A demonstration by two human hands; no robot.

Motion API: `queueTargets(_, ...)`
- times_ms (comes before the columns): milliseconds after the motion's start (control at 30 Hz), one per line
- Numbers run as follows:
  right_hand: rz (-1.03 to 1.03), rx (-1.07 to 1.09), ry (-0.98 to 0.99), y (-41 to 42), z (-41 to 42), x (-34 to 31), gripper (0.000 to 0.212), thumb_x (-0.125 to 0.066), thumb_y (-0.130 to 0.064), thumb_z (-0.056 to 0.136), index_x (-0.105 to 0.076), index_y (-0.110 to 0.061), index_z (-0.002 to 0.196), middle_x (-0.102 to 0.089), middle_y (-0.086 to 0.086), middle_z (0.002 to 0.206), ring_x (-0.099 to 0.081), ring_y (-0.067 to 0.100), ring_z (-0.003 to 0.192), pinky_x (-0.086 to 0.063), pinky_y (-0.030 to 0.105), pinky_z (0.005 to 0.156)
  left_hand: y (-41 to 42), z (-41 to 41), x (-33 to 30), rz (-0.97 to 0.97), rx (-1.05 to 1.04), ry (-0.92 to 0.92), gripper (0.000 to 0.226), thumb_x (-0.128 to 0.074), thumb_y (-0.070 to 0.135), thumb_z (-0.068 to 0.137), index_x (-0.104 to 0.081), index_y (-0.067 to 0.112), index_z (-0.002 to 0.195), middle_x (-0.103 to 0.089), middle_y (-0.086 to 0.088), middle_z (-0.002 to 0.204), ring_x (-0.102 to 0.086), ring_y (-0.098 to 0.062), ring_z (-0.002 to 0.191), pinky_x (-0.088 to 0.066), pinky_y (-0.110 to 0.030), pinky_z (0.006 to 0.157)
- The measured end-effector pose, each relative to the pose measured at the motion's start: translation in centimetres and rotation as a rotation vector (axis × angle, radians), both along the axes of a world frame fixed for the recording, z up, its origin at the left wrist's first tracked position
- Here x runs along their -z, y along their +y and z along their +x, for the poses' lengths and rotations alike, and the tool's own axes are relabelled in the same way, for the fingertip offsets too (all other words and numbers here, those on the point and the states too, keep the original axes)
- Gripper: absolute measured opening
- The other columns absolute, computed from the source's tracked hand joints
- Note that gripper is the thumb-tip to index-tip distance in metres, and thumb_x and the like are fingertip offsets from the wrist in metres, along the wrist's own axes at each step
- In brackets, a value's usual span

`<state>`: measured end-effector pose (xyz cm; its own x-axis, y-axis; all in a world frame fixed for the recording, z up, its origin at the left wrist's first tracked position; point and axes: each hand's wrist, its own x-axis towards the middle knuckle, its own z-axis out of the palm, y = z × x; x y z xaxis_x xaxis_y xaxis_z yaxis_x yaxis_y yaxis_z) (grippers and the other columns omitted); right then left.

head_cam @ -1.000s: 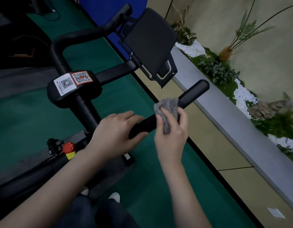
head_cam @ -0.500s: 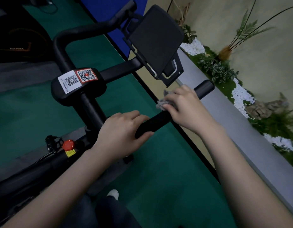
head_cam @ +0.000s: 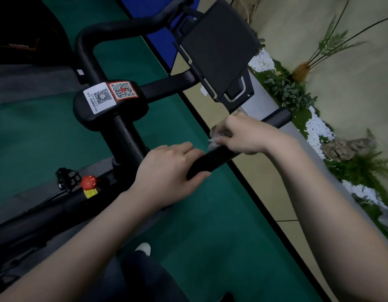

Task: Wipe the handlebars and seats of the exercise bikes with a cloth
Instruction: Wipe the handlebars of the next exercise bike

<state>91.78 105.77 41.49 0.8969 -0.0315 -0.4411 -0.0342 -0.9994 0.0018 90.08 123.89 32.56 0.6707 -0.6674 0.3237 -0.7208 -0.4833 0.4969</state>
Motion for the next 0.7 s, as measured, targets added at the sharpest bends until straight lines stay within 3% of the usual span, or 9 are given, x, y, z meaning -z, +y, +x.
queueTargets(33, 0.011, -0.008, -0.003, 0.1, -0.1, 0.0, 0.014, -0.055, -0.022, 0.095, -0.066, -0.014, 0.098, -0.057, -0.001, 0.079, -0.054, 0.014, 0.067, -0.04, 0.013, 0.052, 0.0, 0.0, 0.0, 0.002, -0.001, 0.0, 0.036, -0.052, 0.053, 0.085, -0.064, 0.027, 0.106, -0.06, 0.008, 0.083, -0.062, -0.019, 0.073, -0.037, -0.025, 0.059)
queueTargets(167, -0.182, -0.065, -0.214, -1.5, -1.0, 0.4, 0.022, -0.053, -0.022, 0.094, -0.07, -0.011, 0.101, -0.062, 0.007, 0.104, -0.056, 0.025, 0.1, -0.043, 0.034, 0.086, 0.1, 0.1, 0.0, -0.003, 0.009, 0.024, 0.038, -0.05, 0.054, 0.086, -0.064, 0.027, 0.109, -0.06, 0.009, 0.085, -0.063, -0.017, 0.076, -0.04, -0.026, 0.061)
queueTargets(267, -0.177, -0.084, -0.538, -1.8, -3.3, 1.8, 0.019, -0.056, -0.016, 0.093, -0.071, -0.007, 0.1, -0.058, 0.01, 0.096, -0.052, 0.03, 0.098, -0.033, 0.035, 0.085, 0.0, 0.1, 0.1, -0.01, 0.018, 0.036, 0.039, -0.049, 0.055, 0.086, -0.062, 0.027, 0.112, -0.059, 0.01, 0.087, -0.062, -0.016, 0.08, -0.04, -0.025, 0.063)
queueTargets(367, -0.067, -0.055, -0.772, -1.4, -5.9, 4.1, 0.013, -0.064, -0.007, 0.087, -0.071, -0.002, 0.098, -0.056, 0.014, 0.089, -0.05, 0.032, 0.089, -0.031, 0.032, 0.078, -0.2, 0.2, 0.0, -0.004, 0.034, 0.036, 0.038, -0.05, 0.053, 0.086, -0.062, 0.027, 0.111, -0.059, 0.009, 0.087, -0.061, -0.016, 0.081, -0.036, -0.025, 0.063)
queueTargets(500, 0.041, 0.078, -1.094, -2.1, -7.6, 6.6, 0.018, -0.067, -0.001, 0.084, -0.071, 0.003, 0.102, -0.061, 0.019, 0.099, -0.049, 0.029, 0.093, -0.033, 0.025, 0.086, -0.2, 0.4, -0.2, 0.002, 0.046, 0.038, 0.038, -0.051, 0.053, 0.086, -0.061, 0.027, 0.112, -0.059, 0.009, 0.088, -0.061, -0.016, 0.082, -0.04, -0.027, 0.066)
queueTargets(600, 0.197, 0.302, -1.294, -0.5, -8.2, 8.6, 0.025, -0.069, 0.005, 0.08, -0.07, 0.002, 0.104, -0.056, 0.021, 0.104, -0.044, 0.016, 0.103, -0.034, 0.014, 0.095, -0.2, 0.3, -0.3, -0.006, 0.048, 0.036, 0.034, -0.058, 0.049, 0.085, -0.064, 0.024, 0.107, -0.059, 0.007, 0.084, -0.062, -0.019, 0.076, -0.042, -0.029, 0.062)
queueTargets(700, 0.346, 0.504, -1.432, 1.3, -8.0, 10.0, 0.024, -0.068, 0.005, 0.082, -0.068, 0.001, 0.105, -0.048, 0.011, 0.108, -0.046, 0.0, 0.106, -0.038, 0.011, 0.093, -0.2, 0.3, -0.4, -0.003, 0.048, 0.037, 0.032, -0.061, 0.046, 0.085, -0.065, 0.023, 0.107, -0.059, 0.007, 0.082, -0.062, -0.019, 0.073, -0.043, -0.029, 0.059)
